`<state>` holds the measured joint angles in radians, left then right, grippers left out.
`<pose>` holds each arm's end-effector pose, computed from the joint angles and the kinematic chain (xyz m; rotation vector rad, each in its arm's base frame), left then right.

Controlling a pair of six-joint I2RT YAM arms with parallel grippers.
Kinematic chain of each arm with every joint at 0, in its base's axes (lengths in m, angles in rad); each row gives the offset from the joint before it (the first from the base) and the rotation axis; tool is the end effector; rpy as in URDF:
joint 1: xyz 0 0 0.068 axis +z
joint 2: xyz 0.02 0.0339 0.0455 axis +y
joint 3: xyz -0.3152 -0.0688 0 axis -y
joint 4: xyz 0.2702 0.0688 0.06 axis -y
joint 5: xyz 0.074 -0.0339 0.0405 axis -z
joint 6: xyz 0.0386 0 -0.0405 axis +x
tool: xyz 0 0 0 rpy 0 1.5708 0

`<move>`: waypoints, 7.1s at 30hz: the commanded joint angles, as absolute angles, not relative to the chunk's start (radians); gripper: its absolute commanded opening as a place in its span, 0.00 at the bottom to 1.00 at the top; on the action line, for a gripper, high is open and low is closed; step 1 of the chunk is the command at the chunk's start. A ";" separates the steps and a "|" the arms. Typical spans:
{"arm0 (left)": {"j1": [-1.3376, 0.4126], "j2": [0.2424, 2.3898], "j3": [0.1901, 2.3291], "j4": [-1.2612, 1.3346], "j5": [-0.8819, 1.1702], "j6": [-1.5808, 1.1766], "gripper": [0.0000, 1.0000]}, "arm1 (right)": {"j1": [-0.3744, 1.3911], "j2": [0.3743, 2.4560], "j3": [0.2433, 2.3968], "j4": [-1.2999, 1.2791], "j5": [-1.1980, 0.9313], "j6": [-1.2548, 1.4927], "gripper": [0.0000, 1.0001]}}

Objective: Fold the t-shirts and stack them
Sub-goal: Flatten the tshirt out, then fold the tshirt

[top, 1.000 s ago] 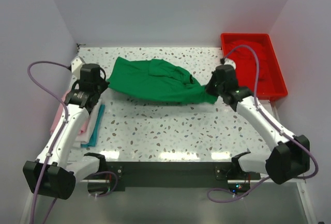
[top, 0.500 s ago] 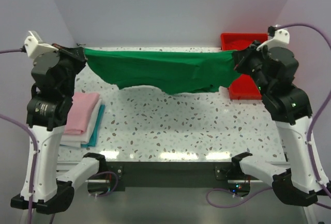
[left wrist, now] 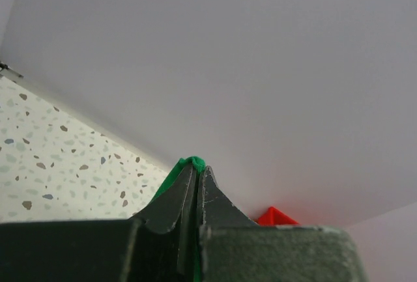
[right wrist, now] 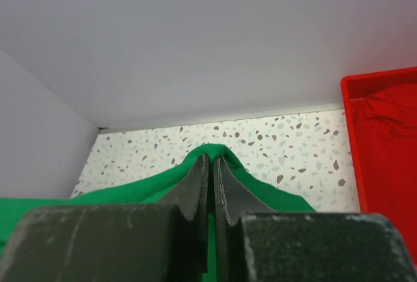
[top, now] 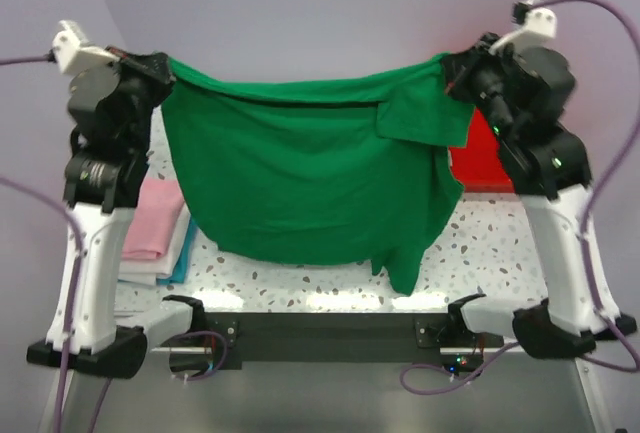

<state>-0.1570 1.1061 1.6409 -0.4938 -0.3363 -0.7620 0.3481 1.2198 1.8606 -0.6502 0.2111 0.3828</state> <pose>0.1906 -0.0173 0.5891 -0.7129 1.3775 -0.4734 0.1946 0.0620 0.6181 0.1939 1.5827 0.4045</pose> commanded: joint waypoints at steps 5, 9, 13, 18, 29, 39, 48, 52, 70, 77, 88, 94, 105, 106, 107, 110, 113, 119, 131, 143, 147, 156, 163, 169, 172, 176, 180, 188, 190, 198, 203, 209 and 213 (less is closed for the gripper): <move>-0.111 1.494 1.759 -0.153 -0.197 -0.710 0.00 | 0.253 1.655 2.146 -0.425 0.029 0.391 0.00; -0.083 1.710 2.107 -0.204 -0.127 -0.692 0.00 | 0.238 1.814 2.435 -0.479 0.025 0.376 0.00; -0.057 1.758 2.235 -0.239 -0.103 -0.678 0.00 | 0.219 1.830 2.511 -0.479 0.026 0.376 0.00; -0.048 1.655 1.968 -0.169 -0.103 -0.684 0.00 | 0.209 1.688 2.201 -0.394 0.040 0.380 0.00; -0.043 1.326 1.049 -0.055 -0.100 -0.839 0.00 | 0.209 1.392 1.343 -0.353 0.002 0.452 0.00; -0.043 1.311 0.686 -0.015 -0.097 -0.902 0.00 | 0.210 1.434 1.039 -0.403 0.029 0.486 0.06; -0.043 1.256 0.615 -0.049 -0.101 -0.891 0.00 | 0.209 1.321 0.907 -0.475 0.067 0.526 0.53; -0.043 1.227 0.578 -0.054 -0.100 -0.891 0.00 | 0.209 1.217 0.844 -0.525 0.071 0.558 0.70; -0.043 1.235 0.541 -0.015 -0.072 -0.882 0.00 | 0.210 1.112 0.597 -0.454 0.163 0.623 0.35; -0.043 1.243 0.549 -0.015 -0.067 -0.879 0.00 | 0.210 1.203 0.611 -0.399 0.231 0.623 0.36; -0.043 1.243 0.561 -0.025 -0.069 -0.871 0.00 | 0.207 1.293 0.617 -0.331 0.245 0.618 0.39; -0.041 1.246 0.563 -0.021 -0.071 -0.874 0.00 | 0.207 1.307 0.623 -0.310 0.256 0.617 0.38; -0.043 1.252 0.580 -0.034 -0.072 -0.874 0.00 | 0.209 1.257 0.626 -0.362 0.238 0.614 0.08; -0.043 1.250 0.580 -0.038 -0.074 -0.874 0.00 | 0.209 1.212 0.629 -0.380 0.238 0.611 0.07; -0.043 1.250 0.581 -0.044 -0.075 -0.874 0.00 | 0.209 1.189 0.630 -0.417 0.230 0.611 0.06; -0.043 1.246 0.594 -0.060 -0.083 -0.868 0.00 | 0.207 1.080 0.637 -0.510 0.189 0.609 0.03; -0.043 1.241 0.603 -0.074 -0.087 -0.867 0.00 | 0.209 0.997 0.643 -0.607 0.137 0.612 0.02; -0.043 1.236 0.615 -0.087 -0.084 -0.868 0.00 | 0.210 0.806 0.643 -0.750 0.014 0.633 0.02; -0.043 1.235 0.634 -0.124 -0.081 -0.861 0.00 | 0.212 0.586 0.695 -0.879 -0.167 0.687 0.00; -0.044 1.233 0.644 -0.163 -0.087 -0.850 0.00 | 0.212 0.610 0.761 -0.848 -0.158 0.677 0.00; -0.043 1.243 0.643 -0.176 -0.090 -0.848 0.00 | 0.212 0.695 0.862 -0.816 -0.089 0.637 0.00; -0.044 1.342 0.765 -0.176 -0.097 -0.854 0.00 | 0.212 0.995 1.068 -0.655 0.075 0.545 0.00; -0.044 1.480 0.926 -0.190 -0.109 -0.862 0.00 | 0.212 1.250 1.149 -0.531 0.107 0.495 0.00; -0.044 1.630 1.078 -0.228 -0.123 -0.868 0.00 | 0.210 1.429 1.232 -0.480 0.155 0.480 0.00; -0.043 1.692 1.147 -0.251 -0.127 -0.867 0.00 | 0.201 1.491 1.301 -0.486 0.164 0.474 0.00; -0.041 1.773 1.228 -0.259 -0.129 -0.871 0.00 | 0.170 1.558 1.393 -0.494 0.158 0.472 0.00; -0.043 1.825 1.281 -0.281 -0.133 -0.871 0.00 | 0.144 1.624 1.446 -0.488 0.132 0.482 0.00; -0.031 1.896 1.353 -0.304 -0.141 -0.868 0.00 | 0.103 1.756 1.555 -0.480 0.086 0.499 0.00; -0.025 1.911 1.362 -0.304 -0.137 -0.868 0.00 | 0.101 1.795 1.574 -0.482 0.080 0.499 0.00; 0.000 1.933 1.373 -0.301 -0.124 -0.858 0.06 | 0.087 1.940 1.700 -0.497 0.052 0.502 0.00; 0.000 1.919 1.374 -0.267 -0.117 -0.835 0.43 | 0.075 2.049 1.793 -0.509 0.023 0.505 0.02; 0.000 1.833 1.324 -0.284 -0.146 -0.831 0.68 | 0.064 2.097 1.871 -0.540 0.003 0.502 0.40; 0.000 1.726 1.206 -0.290 -0.192 -0.890 0.64 | 0.075 2.022 1.809 -0.529 0.002 0.497 0.47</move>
<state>-0.0067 1.8473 1.2640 -0.3008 -0.1352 -0.8543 0.0708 2.1044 1.8080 -0.5320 0.0128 0.5037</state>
